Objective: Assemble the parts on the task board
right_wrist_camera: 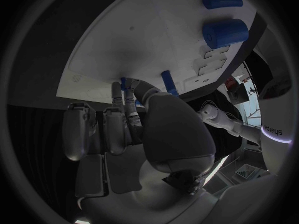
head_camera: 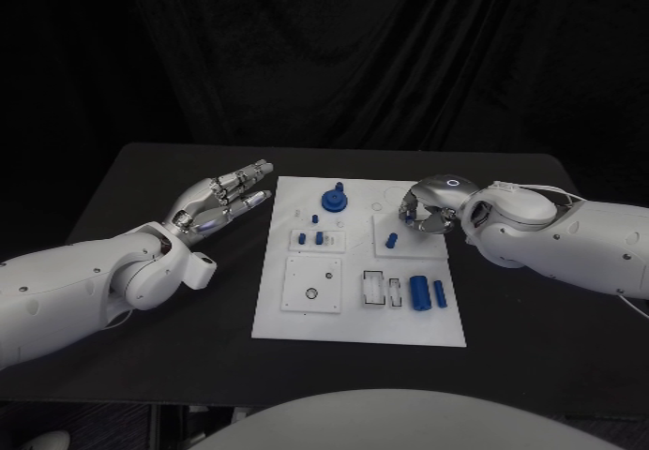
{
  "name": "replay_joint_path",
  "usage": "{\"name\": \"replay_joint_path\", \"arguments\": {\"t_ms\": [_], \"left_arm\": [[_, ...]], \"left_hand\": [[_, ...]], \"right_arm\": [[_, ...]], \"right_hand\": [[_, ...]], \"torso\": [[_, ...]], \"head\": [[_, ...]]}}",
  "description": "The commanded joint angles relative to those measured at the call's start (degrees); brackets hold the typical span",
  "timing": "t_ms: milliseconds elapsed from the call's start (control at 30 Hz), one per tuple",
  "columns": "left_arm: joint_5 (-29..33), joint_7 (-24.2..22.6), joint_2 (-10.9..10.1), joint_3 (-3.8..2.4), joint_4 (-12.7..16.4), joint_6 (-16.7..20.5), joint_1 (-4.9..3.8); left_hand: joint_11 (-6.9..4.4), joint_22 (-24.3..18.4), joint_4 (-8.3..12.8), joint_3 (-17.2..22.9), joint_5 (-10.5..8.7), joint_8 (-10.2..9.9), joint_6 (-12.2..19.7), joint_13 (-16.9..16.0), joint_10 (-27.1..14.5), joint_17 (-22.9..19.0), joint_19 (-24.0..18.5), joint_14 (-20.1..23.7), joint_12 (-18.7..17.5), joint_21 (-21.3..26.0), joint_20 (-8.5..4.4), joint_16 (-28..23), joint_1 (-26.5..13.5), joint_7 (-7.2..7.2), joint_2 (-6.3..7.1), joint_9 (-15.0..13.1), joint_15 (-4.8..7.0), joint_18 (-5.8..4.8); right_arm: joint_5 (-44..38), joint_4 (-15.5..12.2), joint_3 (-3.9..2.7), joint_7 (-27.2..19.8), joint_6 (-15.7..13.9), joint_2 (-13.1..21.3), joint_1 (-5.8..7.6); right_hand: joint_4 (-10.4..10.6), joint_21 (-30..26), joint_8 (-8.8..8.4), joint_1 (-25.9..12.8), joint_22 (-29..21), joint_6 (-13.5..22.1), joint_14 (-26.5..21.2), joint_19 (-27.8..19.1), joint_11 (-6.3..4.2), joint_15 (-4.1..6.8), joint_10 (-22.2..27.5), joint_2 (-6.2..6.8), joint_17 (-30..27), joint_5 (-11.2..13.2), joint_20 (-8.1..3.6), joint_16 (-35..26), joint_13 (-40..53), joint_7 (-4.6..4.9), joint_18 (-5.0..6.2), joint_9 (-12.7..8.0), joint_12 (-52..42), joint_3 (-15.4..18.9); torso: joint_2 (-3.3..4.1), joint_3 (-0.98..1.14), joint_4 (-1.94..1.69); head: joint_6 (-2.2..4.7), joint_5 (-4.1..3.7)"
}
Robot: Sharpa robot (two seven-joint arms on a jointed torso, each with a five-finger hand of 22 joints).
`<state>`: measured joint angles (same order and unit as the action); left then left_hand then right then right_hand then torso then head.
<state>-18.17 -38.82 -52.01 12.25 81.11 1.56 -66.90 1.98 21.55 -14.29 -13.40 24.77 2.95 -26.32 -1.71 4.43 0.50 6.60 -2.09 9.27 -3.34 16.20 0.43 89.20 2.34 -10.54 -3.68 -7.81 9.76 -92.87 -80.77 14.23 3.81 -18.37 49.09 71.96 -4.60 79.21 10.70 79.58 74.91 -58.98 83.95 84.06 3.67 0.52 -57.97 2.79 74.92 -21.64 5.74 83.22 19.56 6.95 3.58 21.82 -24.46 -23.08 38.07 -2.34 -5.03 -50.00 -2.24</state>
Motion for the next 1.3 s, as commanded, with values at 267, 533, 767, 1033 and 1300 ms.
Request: {"name": "replay_joint_path", "arguments": {"t_ms": [267,533,767,1033,1300], "left_arm": [[0.38,-4.96,0.23,-0.05,0.0,-1.07,0.13],[0.39,-4.63,0.48,-0.05,-0.08,-1.1,0.14],[0.39,-5.07,0.63,-0.05,-0.03,-0.65,0.14],[0.39,-6.02,0.65,-0.05,0.34,0.45,0.15],[0.39,-6.03,0.72,-0.05,0.53,1.76,0.16]], "left_hand": [[0.37,0.36,0.17,0.12,0.47,-0.18,-0.36,-0.02,0.17,0.11,0.55,-0.24,0.2,-0.31,-0.06,0.25,0.39,0.03,-0.26,-0.06,-0.38,0.67],[0.34,0.03,0.18,0.14,0.6,-0.18,-0.39,-0.02,0.19,0.08,0.62,-0.15,0.25,-0.33,0.01,0.22,0.43,-0.14,-0.33,-0.06,-0.45,0.67],[0.0,-3.11,0.12,-0.01,0.53,-0.22,-0.24,-0.05,0.36,-0.19,-0.92,0.97,0.55,0.6,-2.22,-0.11,0.69,-1.52,-0.44,-0.04,0.78,0.67],[-0.37,-6.33,-0.2,-0.2,0.67,-0.2,-0.55,-0.09,0.62,-0.5,-2.47,2.09,0.93,1.27,-5.54,-0.43,1.01,-2.41,-0.48,-0.1,3.17,0.36],[-1.31,-11.51,0.06,-0.25,1.29,-0.14,-0.73,-0.03,0.29,-0.5,-4.32,2.09,0.54,1.94,-7.36,-0.43,1.79,-3.75,-0.16,-0.11,4.39,-0.25]], "right_arm": [[-0.02,-2.33,-0.09,-0.54,-4.25,1.51,0.56],[-0.02,-6.85,-0.09,-0.3,-4.75,3.31,3.44],[-0.91,-12.7,-0.08,-0.33,-3.9,4.21,5.07],[-3.52,-17.57,-0.07,0.01,-1.88,1.98,4.27],[-6.16,-18.21,-0.07,0.2,-0.56,-2.22,2.2]], "right_hand": [[-0.43,0.38,0.55,1.26,11.71,-0.86,2.53,0.48,-0.49,0.44,-1.78,-0.19,3.47,0.82,-0.54,0.24,0.17,0.11,-1.0,0.55,-0.39,0.18],[-0.59,0.43,0.79,1.47,11.72,-1.48,2.52,0.49,-0.4,0.39,-2.15,0.04,3.42,0.93,-0.52,0.21,0.14,0.18,-1.02,0.94,-0.29,0.35],[-0.95,0.5,0.72,1.92,11.75,-1.51,2.55,0.52,-0.41,0.4,-2.26,0.24,3.49,0.79,-0.52,0.24,0.1,0.15,-1.03,1.08,-0.17,0.28],[-1.18,0.46,0.52,2.1,11.73,-1.41,2.52,0.48,-0.35,0.36,-2.36,0.56,3.4,0.9,-0.51,0.19,0.07,0.24,-1.02,1.17,-0.03,0.36],[-1.35,0.43,0.01,2.33,11.72,-0.93,2.5,0.44,-0.26,0.3,-2.47,0.67,3.31,0.47,-0.48,0.13,0.03,0.34,-1.01,1.16,0.18,0.26]], "torso": [[-0.15,-0.06,-0.05],[-0.14,-0.12,-0.04],[-0.1,-0.11,-0.06],[-0.09,-0.12,-0.05],[0.03,-0.04,-0.08]], "head": [[0.0,0.12],[0.0,0.59],[0.0,1.02],[0.0,1.86],[0.0,2.08]]}}
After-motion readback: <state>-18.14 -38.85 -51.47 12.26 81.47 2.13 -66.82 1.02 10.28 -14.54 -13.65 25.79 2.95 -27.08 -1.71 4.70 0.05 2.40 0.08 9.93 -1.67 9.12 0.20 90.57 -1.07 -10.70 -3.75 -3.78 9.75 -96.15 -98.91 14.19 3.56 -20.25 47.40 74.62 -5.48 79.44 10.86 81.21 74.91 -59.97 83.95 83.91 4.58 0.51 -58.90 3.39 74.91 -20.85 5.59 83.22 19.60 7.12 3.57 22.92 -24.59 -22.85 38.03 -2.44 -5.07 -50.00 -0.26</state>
